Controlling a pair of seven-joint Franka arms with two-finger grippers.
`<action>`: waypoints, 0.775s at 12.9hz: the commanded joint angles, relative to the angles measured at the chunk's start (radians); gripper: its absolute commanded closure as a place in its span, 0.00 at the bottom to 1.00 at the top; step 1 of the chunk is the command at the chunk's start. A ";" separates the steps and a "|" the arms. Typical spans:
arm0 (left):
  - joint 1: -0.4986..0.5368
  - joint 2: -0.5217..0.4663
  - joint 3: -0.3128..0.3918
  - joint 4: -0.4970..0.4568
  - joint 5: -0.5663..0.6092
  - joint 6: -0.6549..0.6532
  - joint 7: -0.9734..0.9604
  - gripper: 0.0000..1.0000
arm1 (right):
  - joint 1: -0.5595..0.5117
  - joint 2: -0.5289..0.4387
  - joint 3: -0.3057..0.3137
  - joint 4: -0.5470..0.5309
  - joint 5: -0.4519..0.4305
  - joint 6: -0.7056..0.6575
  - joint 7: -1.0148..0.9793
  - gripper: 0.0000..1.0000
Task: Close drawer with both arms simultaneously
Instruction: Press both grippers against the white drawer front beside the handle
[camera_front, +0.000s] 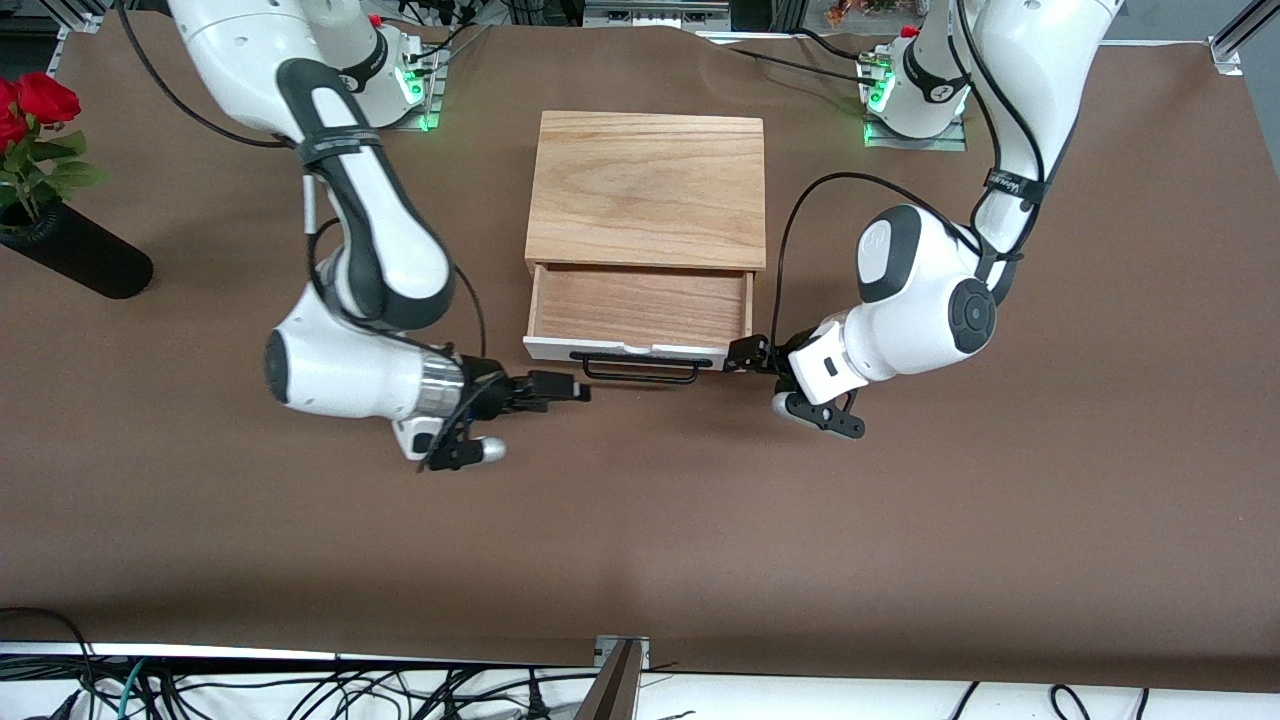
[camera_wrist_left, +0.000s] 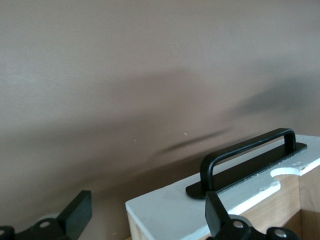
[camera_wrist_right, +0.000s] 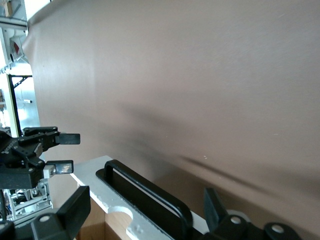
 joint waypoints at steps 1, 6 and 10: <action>-0.017 0.031 0.004 0.018 -0.031 0.046 0.008 0.00 | -0.009 0.016 0.002 -0.021 0.082 0.003 -0.098 0.00; -0.037 0.051 0.004 0.004 -0.036 0.041 0.008 0.00 | -0.018 0.011 0.002 -0.101 0.110 -0.003 -0.160 0.00; -0.048 0.057 0.004 -0.002 -0.036 0.031 0.002 0.00 | -0.015 -0.047 0.004 -0.220 0.113 -0.007 -0.157 0.00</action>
